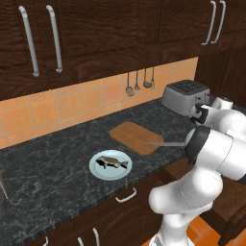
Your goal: Pick up the knife from the drawer and place it on the cutting board. Then place the meat from the plate to the cutting board.
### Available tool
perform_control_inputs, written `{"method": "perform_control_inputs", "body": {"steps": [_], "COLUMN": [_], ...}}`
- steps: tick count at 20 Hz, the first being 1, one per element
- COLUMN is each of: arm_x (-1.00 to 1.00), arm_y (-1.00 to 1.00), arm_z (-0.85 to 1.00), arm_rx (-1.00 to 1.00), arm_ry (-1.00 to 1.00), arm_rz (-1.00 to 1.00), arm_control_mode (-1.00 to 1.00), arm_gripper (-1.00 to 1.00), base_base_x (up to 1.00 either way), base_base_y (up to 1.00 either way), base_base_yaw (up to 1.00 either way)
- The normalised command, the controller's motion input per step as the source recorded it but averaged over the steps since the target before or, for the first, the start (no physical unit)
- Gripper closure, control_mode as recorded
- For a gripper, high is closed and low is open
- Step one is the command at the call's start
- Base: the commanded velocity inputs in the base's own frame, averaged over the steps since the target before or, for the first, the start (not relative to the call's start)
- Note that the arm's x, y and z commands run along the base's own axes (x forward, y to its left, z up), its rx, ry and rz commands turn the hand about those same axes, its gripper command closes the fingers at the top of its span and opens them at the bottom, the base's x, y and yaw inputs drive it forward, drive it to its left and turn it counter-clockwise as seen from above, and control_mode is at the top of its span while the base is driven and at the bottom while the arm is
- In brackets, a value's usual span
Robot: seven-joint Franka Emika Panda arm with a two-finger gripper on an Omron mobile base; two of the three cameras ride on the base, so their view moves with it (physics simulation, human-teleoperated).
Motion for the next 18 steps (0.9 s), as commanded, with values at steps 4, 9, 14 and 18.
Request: {"method": "perform_control_inputs", "body": {"steps": [4,9,14,18], "arm_x": [0.71,0.43,0.56,0.54], "arm_y": [0.68,0.11,0.33,0.32], "arm_z": [0.00,-0.10,-0.02,-0.08], "arm_rx": [0.00,0.00,-0.01,0.00], "arm_ry": [0.04,0.10,0.13,0.04], "arm_rz": [0.00,0.02,0.00,-0.03], "arm_control_mode": [-1.00,-1.00,-1.00,-1.00], "arm_gripper": [1.00,1.00,1.00,1.00], "base_base_x": [0.00,0.00,0.00,0.00], "base_base_y": [0.00,0.00,0.00,0.00], "base_base_yaw": [0.00,0.00,0.00,0.00]}}
